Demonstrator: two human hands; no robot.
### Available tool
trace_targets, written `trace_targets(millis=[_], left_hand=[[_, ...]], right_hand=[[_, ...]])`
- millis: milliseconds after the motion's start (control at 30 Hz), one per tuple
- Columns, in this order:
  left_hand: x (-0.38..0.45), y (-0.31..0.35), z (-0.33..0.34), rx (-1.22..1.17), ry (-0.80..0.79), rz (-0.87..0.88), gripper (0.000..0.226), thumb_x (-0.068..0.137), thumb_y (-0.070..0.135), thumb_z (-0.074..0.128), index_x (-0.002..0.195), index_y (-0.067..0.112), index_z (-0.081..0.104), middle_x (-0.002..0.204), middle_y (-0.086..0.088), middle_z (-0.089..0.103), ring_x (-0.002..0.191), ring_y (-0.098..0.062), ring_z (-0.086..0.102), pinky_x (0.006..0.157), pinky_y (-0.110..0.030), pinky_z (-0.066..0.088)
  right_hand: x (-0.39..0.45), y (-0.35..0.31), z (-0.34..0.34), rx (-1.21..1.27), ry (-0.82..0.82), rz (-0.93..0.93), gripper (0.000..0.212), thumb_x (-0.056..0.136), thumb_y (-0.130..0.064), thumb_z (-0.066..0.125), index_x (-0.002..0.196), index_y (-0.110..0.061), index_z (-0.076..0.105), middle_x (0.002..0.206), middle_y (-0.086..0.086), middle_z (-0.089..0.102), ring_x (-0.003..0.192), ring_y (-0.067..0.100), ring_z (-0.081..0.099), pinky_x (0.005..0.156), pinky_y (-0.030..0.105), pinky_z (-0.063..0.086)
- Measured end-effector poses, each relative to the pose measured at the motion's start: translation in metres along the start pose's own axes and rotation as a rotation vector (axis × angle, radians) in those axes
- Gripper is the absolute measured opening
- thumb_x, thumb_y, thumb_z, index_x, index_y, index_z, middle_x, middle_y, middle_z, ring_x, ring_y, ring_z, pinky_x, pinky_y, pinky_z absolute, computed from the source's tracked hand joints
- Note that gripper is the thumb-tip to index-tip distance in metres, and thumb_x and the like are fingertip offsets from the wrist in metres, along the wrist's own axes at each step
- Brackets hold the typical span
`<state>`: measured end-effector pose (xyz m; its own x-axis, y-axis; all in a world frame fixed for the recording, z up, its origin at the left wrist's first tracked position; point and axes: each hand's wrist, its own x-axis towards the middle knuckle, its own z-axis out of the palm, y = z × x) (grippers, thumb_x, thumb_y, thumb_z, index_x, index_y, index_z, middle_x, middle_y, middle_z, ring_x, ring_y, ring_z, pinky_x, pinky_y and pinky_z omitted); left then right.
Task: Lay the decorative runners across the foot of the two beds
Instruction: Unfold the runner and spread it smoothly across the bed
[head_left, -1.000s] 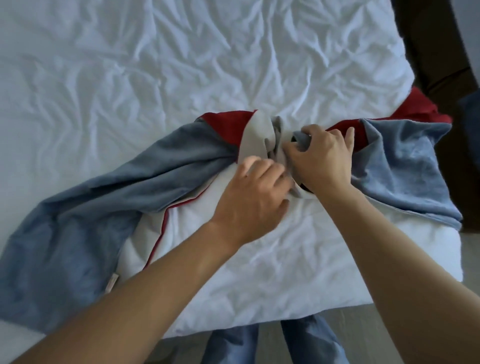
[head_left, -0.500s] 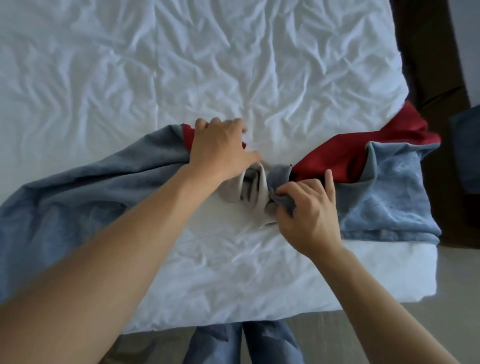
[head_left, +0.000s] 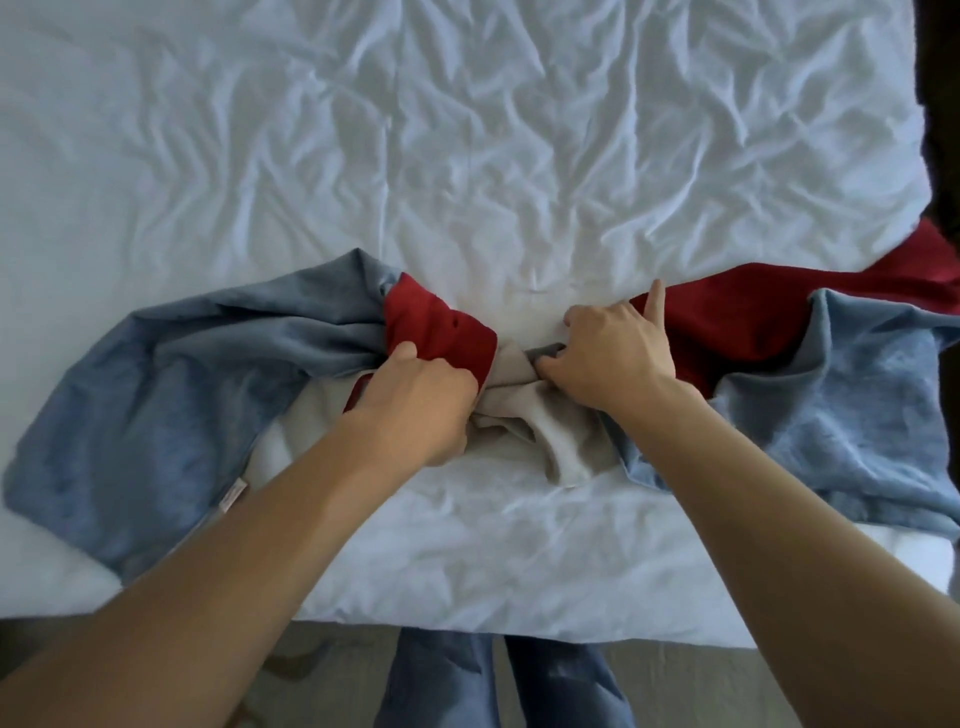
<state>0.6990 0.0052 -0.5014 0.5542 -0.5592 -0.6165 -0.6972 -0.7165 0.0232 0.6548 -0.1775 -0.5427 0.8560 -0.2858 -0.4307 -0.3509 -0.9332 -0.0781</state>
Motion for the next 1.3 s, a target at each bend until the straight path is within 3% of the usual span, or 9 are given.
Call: trace_targets(millis=[133,200,300,400,667,800,1033,1167,1300], left_hand=[[0.022,-0.006,-0.008,-0.122,0.541,0.089,0.011,0.087,0.034,0.061,0.084,0.023,0.062,0.079,0.002,0.065,0.070,-0.020,0.047,0.072,-0.035,0.036],[0.041,-0.009,-0.016,-0.100,0.504,0.133,0.027,0.085,0.046,0.060,0.100,0.023,0.062,0.097,0.003,0.063,0.091,-0.022,0.053,0.088,-0.040,0.038],[0.060,-0.013,-0.015,0.073,0.239,0.130,0.051,0.080,0.058,0.059,0.114,0.021,0.057,0.110,-0.001,0.059,0.106,-0.025,0.052,0.102,-0.044,0.031],[0.065,-0.025,-0.009,0.109,0.203,0.163,0.021,0.087,0.035,0.056,0.099,0.018,0.058,0.088,-0.002,0.058,0.090,-0.024,0.050,0.109,-0.045,0.027],[0.064,-0.087,-0.032,-0.086,0.808,0.076,0.021,0.097,0.033,0.051,0.085,0.016,0.057,0.077,-0.001,0.061,0.076,-0.028,0.056,0.092,-0.039,0.031],[0.046,-0.099,-0.021,-0.186,0.773,0.137,0.019,0.093,0.031,0.056,0.085,0.018,0.066,0.079,0.001,0.066,0.078,-0.028,0.058,0.092,-0.041,0.033],[0.017,-0.120,0.016,-0.365,0.706,0.266,0.032,0.085,0.026,0.059,0.114,0.027,0.071,0.117,0.011,0.069,0.113,-0.014,0.058,0.109,-0.038,0.023],[0.008,-0.149,0.033,-0.356,0.775,0.017,0.055,0.077,0.036,0.066,0.130,0.023,0.059,0.134,0.004,0.057,0.126,-0.020,0.050,0.108,-0.039,0.026],[0.002,-0.183,0.055,-0.278,0.591,-0.292,0.075,0.072,0.041,0.071,0.136,0.013,0.044,0.142,-0.008,0.048,0.133,-0.030,0.041,0.111,-0.047,0.025]], right_hand=[[-0.008,-0.004,0.012,-0.037,-0.037,-0.022,0.017,0.085,-0.034,0.060,0.082,-0.019,0.067,0.075,0.001,0.063,0.096,0.025,0.058,0.121,0.055,-0.005],[-0.011,-0.004,0.014,-0.016,-0.017,-0.050,0.016,0.087,-0.029,0.059,0.090,-0.022,0.074,0.079,0.001,0.067,0.101,0.024,0.058,0.121,0.052,-0.008],[-0.016,-0.004,0.013,0.017,0.081,-0.056,0.019,0.088,-0.029,0.059,0.093,-0.023,0.077,0.080,0.001,0.068,0.104,0.024,0.056,0.122,0.049,-0.008],[-0.019,-0.005,0.007,0.069,0.225,-0.011,0.019,0.089,-0.029,0.058,0.093,-0.021,0.076,0.085,-0.001,0.068,0.103,0.025,0.054,0.122,0.050,-0.005],[0.000,-0.045,-0.031,0.126,0.564,0.090,0.013,0.090,-0.025,0.053,0.087,-0.016,0.063,0.086,-0.001,0.062,0.101,0.026,0.055,0.122,0.056,0.004],[0.002,-0.062,-0.040,0.123,0.386,0.012,0.015,0.084,-0.026,0.052,0.081,-0.015,0.062,0.070,-0.005,0.060,0.096,0.023,0.055,0.121,0.057,-0.003],[0.018,-0.115,-0.033,0.416,0.200,0.064,0.068,0.081,-0.077,0.038,0.109,-0.024,0.070,0.083,-0.013,0.072,0.106,0.011,0.061,0.122,0.047,-0.006],[0.032,-0.138,-0.030,0.415,0.182,0.022,0.022,0.082,-0.041,0.061,0.096,-0.028,0.071,0.066,-0.018,0.056,0.091,0.015,0.062,0.123,0.050,0.004],[0.029,-0.150,-0.029,0.342,0.181,-0.019,0.025,0.082,-0.018,0.057,0.102,-0.027,0.067,0.077,-0.010,0.059,0.092,0.021,0.062,0.122,0.052,0.001]])
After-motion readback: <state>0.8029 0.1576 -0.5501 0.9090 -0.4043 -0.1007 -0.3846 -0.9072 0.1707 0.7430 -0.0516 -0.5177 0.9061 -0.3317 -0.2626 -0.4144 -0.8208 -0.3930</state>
